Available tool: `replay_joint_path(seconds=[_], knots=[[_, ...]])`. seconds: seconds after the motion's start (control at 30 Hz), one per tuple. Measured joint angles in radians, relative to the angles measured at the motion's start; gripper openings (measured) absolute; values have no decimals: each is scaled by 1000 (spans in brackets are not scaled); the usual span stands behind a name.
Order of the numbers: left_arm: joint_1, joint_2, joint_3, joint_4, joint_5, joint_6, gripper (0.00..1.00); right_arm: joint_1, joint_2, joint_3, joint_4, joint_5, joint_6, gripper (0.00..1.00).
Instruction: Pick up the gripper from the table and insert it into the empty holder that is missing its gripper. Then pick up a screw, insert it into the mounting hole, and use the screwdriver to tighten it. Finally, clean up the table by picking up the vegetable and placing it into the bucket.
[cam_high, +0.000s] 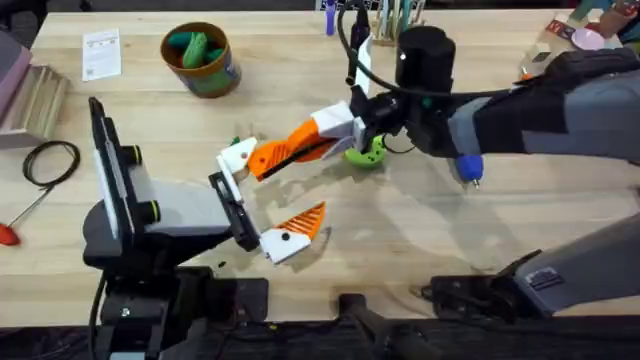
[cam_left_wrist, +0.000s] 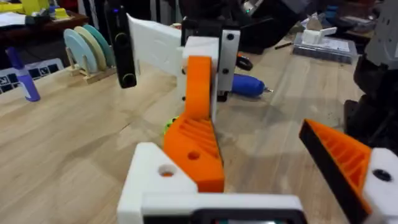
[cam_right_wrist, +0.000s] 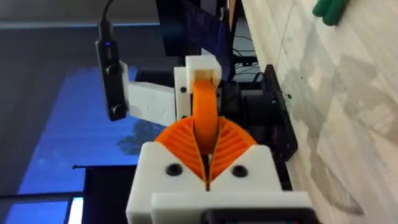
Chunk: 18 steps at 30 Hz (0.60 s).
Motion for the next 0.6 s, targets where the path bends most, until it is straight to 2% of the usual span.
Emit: replay_joint_path(seconds=[0.6], knots=[[0,1,0,-2,14,-19,987,39,31,0,83,72,28,8]])
